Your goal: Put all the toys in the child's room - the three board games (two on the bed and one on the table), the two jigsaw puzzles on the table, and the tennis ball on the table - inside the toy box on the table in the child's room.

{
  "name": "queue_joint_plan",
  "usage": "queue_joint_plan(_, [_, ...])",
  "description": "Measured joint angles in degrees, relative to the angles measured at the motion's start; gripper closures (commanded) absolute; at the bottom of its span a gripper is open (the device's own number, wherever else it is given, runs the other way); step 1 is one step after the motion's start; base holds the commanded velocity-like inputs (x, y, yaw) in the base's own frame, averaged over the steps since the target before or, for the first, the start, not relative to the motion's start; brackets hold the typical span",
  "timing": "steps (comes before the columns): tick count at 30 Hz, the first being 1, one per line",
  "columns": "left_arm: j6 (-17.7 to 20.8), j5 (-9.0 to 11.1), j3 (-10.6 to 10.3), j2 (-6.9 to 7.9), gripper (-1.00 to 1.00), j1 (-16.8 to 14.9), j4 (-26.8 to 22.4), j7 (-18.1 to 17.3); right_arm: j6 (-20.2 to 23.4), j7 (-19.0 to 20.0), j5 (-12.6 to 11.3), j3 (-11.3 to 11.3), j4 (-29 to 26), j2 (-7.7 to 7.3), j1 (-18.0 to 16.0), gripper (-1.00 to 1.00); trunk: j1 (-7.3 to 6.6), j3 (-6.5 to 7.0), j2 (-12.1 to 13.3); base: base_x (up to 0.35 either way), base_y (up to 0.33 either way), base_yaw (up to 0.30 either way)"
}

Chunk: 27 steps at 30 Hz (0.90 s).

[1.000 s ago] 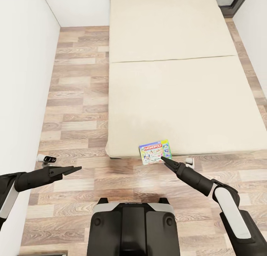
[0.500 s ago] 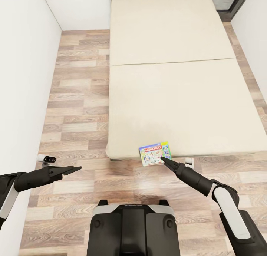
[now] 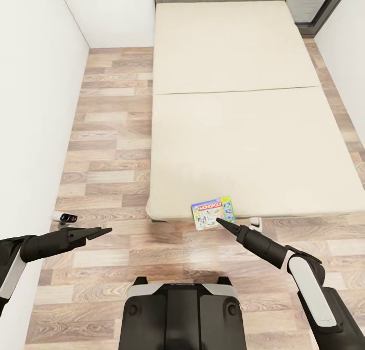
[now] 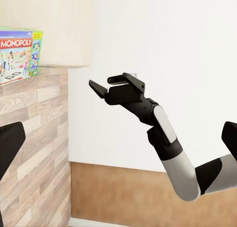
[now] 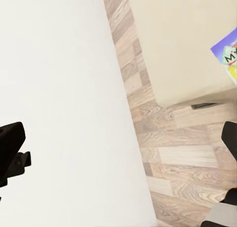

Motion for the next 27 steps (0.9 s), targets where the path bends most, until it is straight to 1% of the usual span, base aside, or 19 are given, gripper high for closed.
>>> queue_joint_plan(27, [0.0,-0.1,0.0,-0.02,-1.0,0.0,0.0,0.1,0.0,0.0,0.2,-0.3,0.0,0.02,0.0,-1.0,0.0,2.57,0.0,0.0,0.0,0.001])
